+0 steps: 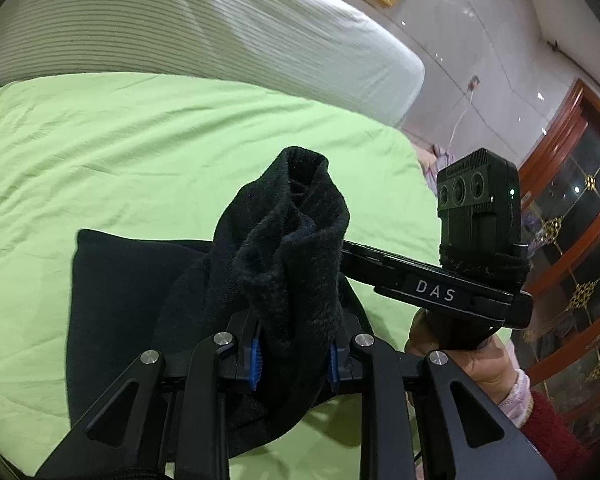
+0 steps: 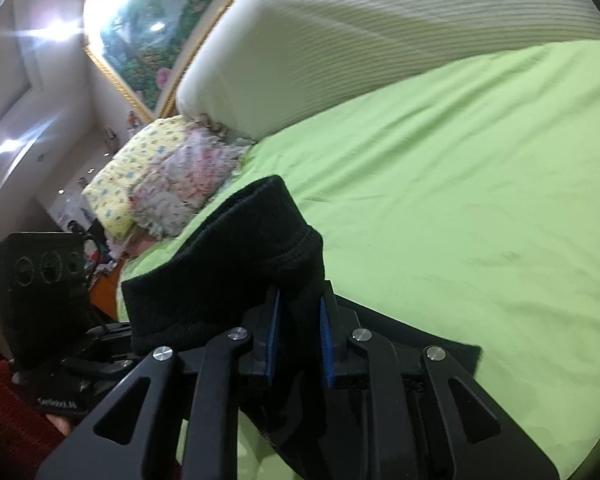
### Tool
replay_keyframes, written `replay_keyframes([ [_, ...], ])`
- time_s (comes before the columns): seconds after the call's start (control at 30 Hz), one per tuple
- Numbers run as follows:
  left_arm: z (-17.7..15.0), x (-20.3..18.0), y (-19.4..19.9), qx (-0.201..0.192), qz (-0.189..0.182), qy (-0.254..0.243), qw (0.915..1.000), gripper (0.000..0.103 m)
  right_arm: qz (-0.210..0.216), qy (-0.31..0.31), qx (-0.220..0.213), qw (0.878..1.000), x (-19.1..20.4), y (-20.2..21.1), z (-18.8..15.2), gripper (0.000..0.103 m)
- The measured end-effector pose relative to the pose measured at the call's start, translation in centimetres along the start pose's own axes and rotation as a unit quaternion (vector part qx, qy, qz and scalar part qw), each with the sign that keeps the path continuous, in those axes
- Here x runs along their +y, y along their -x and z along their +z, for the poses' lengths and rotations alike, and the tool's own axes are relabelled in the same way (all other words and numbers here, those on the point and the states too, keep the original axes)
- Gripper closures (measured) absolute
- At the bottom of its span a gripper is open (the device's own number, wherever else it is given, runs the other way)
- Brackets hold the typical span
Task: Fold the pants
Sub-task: 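Lift the gripped end with both tools and fold it over the pants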
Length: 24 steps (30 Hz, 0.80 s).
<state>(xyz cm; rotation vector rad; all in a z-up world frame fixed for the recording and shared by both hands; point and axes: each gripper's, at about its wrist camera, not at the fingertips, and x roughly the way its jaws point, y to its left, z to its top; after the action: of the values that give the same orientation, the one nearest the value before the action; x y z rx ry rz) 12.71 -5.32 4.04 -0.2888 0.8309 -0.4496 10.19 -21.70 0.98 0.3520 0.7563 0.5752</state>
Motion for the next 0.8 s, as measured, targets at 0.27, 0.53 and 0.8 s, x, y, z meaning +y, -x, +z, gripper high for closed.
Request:
replay_keyframes([
  [0.27, -1.1, -1.6, -2.2, 0.005, -0.004, -0.033, 0.9994, 0.064, -0.058, -0.03, -0.023, 0.998, -1.5, 2.5, -1.3, 0.079],
  [0.53, -1.3, -2.4, -3.2, 0.019, -0.041, -0.034, 0.9984, 0.04, -0.141, -0.06, -0.037, 0.988, -2.0, 4.8, -2.8, 0.079],
  [0.8, -1.1, -2.0, -1.0, 0.007, -0.063, -0.023, 0.9977, 0.027, -0.183, -0.11, -0.077, 0.974, -1.7, 7.2, -4.0, 0.055],
])
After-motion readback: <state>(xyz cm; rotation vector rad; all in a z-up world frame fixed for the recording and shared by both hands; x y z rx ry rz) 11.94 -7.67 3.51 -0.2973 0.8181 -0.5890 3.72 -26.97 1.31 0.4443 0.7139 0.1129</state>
